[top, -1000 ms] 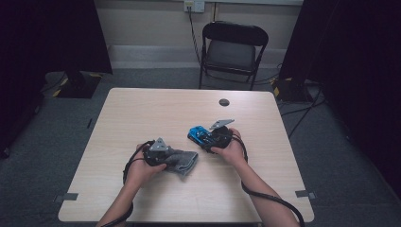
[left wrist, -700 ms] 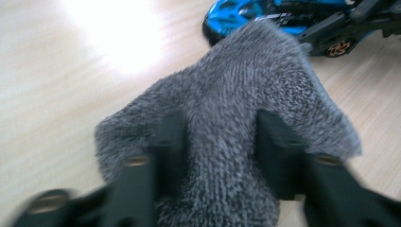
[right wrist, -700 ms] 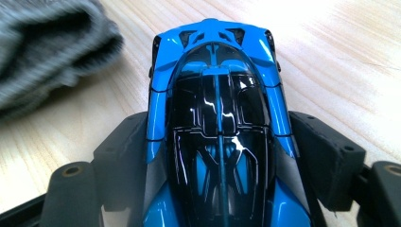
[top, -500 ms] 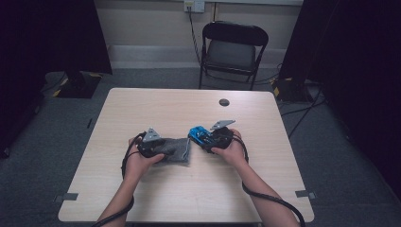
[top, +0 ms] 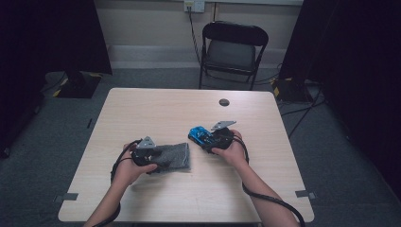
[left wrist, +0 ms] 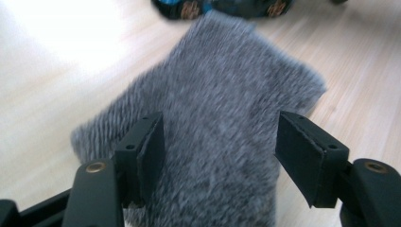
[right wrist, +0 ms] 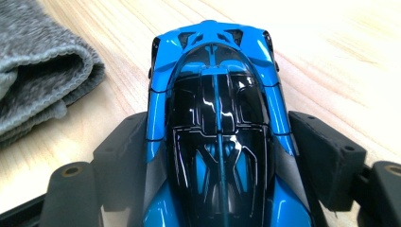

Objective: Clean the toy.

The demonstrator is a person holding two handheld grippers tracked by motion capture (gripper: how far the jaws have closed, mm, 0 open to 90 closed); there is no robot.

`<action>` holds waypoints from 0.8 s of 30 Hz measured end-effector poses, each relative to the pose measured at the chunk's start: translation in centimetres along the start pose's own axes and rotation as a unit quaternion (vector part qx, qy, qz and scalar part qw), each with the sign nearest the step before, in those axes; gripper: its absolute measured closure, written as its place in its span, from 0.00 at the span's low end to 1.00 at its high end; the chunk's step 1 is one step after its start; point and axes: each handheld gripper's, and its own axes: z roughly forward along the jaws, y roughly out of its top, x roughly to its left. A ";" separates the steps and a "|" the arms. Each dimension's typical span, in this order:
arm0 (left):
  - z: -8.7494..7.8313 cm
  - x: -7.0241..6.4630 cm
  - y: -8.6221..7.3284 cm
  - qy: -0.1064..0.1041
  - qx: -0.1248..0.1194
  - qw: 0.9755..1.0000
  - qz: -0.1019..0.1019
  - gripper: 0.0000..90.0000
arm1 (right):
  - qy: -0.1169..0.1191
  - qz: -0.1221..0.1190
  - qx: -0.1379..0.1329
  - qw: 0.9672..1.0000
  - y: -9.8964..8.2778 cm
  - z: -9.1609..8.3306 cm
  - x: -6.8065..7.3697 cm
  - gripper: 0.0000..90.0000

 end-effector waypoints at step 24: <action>2.6 0.3 0.2 -0.012 0.010 0.999 0.040 0.78 | 0.004 0.004 0.015 1.000 0.4 -0.1 0.0 0.28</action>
